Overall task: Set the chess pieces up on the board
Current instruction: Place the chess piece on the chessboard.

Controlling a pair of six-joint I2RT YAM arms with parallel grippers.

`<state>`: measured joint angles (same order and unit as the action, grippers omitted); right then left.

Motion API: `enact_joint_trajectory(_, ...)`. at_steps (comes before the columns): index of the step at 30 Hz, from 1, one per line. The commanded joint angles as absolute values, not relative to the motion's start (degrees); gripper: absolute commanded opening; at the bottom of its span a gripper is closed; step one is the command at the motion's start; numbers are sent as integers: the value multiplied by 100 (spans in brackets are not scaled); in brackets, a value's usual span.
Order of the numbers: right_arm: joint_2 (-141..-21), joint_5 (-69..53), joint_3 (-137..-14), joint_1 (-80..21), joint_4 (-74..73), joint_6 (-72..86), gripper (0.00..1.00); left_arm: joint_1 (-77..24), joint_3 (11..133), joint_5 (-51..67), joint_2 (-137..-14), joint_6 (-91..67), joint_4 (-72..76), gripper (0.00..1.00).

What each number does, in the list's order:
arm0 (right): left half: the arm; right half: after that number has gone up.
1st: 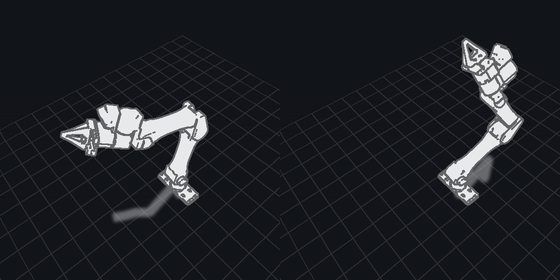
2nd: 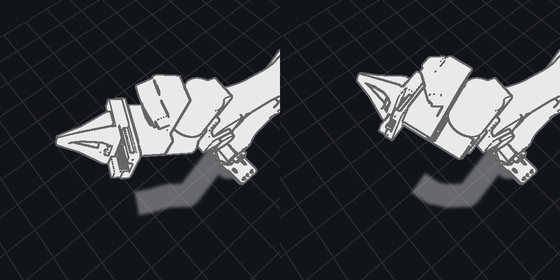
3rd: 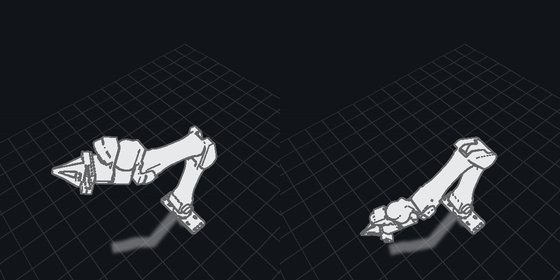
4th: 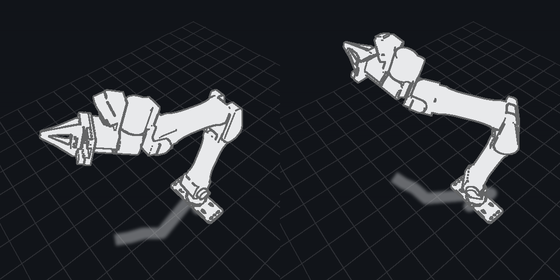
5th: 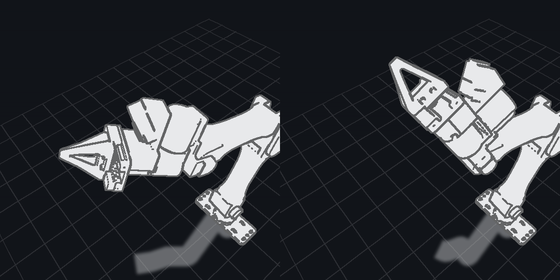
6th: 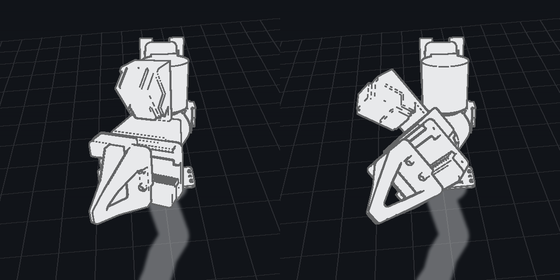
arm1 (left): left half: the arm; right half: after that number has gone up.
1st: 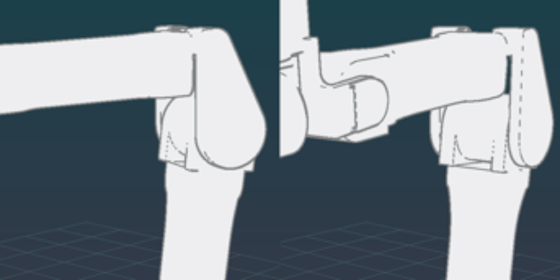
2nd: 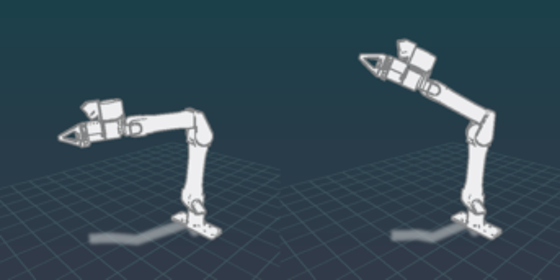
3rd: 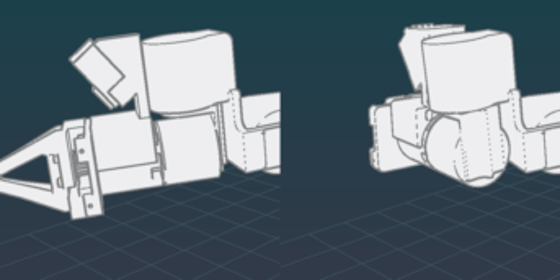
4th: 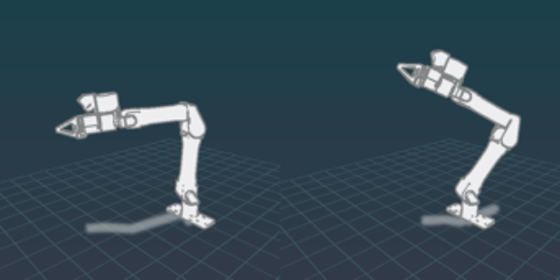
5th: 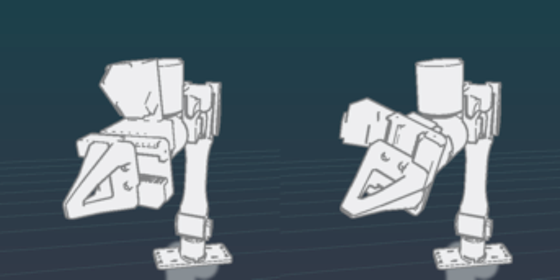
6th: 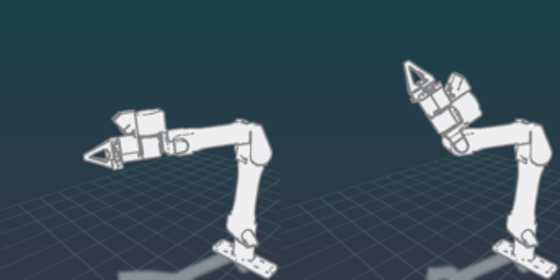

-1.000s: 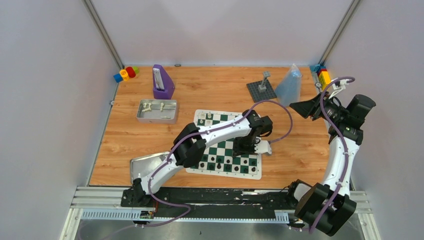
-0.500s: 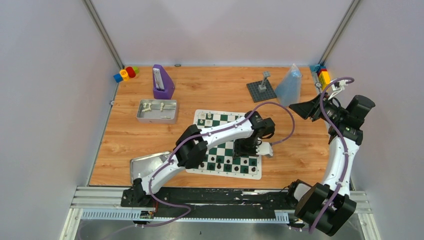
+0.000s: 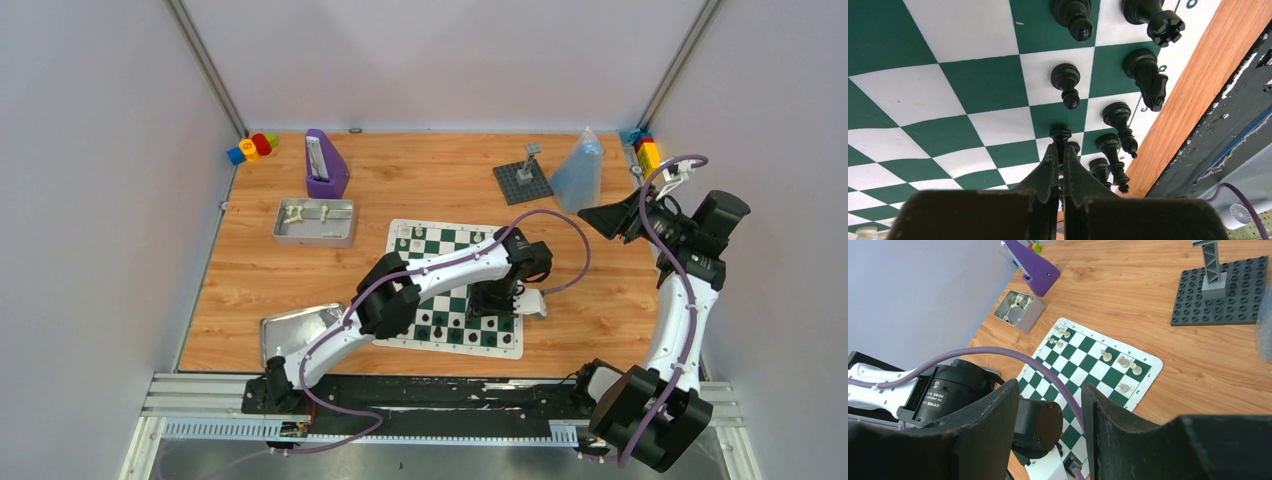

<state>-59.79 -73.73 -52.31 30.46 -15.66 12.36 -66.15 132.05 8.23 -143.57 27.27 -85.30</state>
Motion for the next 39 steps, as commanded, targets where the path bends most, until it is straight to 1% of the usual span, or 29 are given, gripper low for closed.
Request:
enact_joint_trajectory(1, -5923, -7561, -5208, 3068, -1495, 1090, 50, -6719, 13488, 835, -14402, 2639, -8619, 2)
enact_joint_trajectory(10, -5935, -7574, -5203, 3074, -1494, 1082, 50, -6741, 13519, 815, -14422, 2634, -8623, 3)
enact_joint_trajectory(16, -5933, -7576, -5195, 3074, -1495, 1074, 50, -6752, 13521, 782, -14486, 2594, -8600, 9)
enact_joint_trajectory(18, -5933, -7588, -5194, 3075, -1495, 1072, 50, -6760, 13525, 770, -14488, 2565, -8572, 13)
enact_joint_trajectory(20, -5937, -7585, -5194, 3076, -1494, 1072, 50, -6759, 13534, 721, -14467, 2540, -8552, 20)
enact_joint_trajectory(21, -5938, -7585, -5194, 3074, -1494, 1072, 50, -6764, 13539, 697, -14463, 2522, -8525, 25)
enact_joint_trajectory(23, -5935, -7597, -5194, 3077, -1499, 1072, 50, -6760, 13543, 676, -14428, 2492, -8484, 30)
enact_joint_trajectory(27, -5933, -7594, -5194, 3078, -1494, 1073, 50, -6763, 13556, 649, -14361, 2457, -8431, 35)
enact_joint_trajectory(39, -5933, -7585, -5194, 3076, -1494, 1063, 50, -6760, 13393, 727, -14264, 2445, -8465, 36)
